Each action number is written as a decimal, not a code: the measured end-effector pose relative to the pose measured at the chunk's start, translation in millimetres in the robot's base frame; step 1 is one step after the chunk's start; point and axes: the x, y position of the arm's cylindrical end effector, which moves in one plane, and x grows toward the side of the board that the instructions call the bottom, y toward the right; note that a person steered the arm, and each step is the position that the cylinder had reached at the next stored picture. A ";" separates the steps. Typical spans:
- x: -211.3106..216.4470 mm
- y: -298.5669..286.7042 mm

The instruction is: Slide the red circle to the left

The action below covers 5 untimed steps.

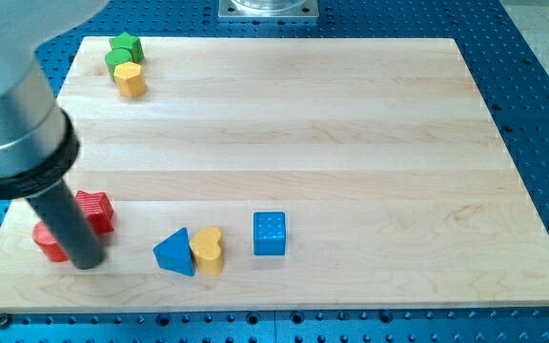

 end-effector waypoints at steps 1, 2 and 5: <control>20.0 -32.4; 42.0 -67.8; -10.7 81.1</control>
